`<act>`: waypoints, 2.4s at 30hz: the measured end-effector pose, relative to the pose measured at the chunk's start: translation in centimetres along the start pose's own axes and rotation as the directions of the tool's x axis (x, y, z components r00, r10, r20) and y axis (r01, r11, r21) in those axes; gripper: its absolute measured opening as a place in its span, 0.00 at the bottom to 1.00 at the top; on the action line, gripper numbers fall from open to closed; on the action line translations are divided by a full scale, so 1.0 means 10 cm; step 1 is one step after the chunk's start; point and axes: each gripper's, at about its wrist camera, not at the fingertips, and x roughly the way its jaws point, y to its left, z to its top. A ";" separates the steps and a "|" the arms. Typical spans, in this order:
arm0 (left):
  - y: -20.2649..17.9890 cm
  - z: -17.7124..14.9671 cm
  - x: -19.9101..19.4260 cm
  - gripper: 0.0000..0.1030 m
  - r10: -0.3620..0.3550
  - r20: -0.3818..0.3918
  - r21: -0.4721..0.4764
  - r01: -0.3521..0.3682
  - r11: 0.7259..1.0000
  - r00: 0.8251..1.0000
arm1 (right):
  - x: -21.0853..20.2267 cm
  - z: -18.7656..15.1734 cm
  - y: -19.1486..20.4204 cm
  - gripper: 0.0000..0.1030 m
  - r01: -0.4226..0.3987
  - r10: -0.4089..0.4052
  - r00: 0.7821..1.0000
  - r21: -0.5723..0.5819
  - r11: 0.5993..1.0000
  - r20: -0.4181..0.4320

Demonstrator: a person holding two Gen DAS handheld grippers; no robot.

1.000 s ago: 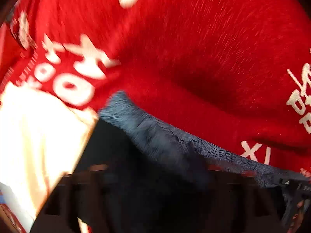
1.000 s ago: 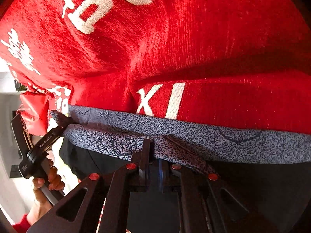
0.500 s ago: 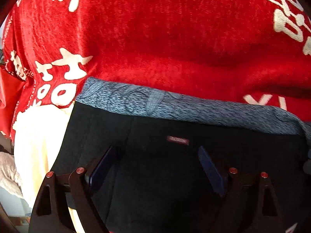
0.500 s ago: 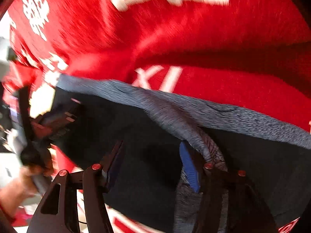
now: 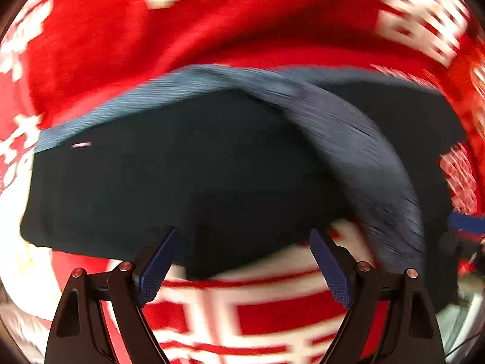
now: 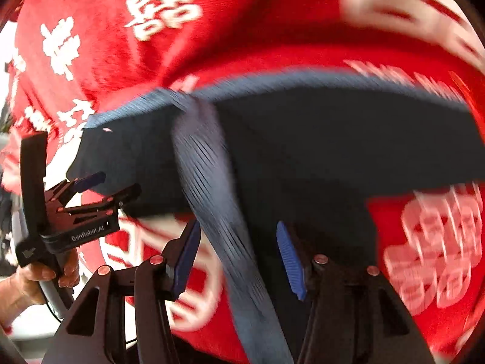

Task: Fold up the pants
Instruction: 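Lift the waistband with both grippers and fold it over onto the pant legs, then lower the folded waistband with both grippers and open them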

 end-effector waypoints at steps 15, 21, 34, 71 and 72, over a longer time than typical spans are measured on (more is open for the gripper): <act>-1.20 -0.48 0.10 0.86 -0.158 -0.061 0.226 0.168 0.960 0.986 | -0.08 -2.21 -0.82 0.55 -0.058 0.042 0.998 0.471 0.880 0.046; -1.34 -0.55 0.17 0.86 -0.141 -0.049 0.278 0.149 0.949 0.989 | 0.01 -2.37 -0.82 0.55 -0.145 0.090 0.987 0.488 0.861 0.134; -1.43 -0.50 0.07 0.86 -0.147 -0.046 0.219 0.153 0.964 0.988 | -0.17 -2.15 -0.74 0.03 -0.202 0.152 0.976 0.401 0.893 0.154; -1.37 1.51 0.60 0.86 0.208 0.068 -0.035 -0.206 0.978 0.976 | -1.06 1.59 -2.48 0.47 0.163 -0.173 0.976 0.080 0.983 0.134; -1.40 1.52 0.65 0.86 0.207 0.062 -0.034 -0.205 0.978 0.976 | -0.92 1.56 -2.46 0.42 0.174 -0.179 0.980 0.062 0.983 0.091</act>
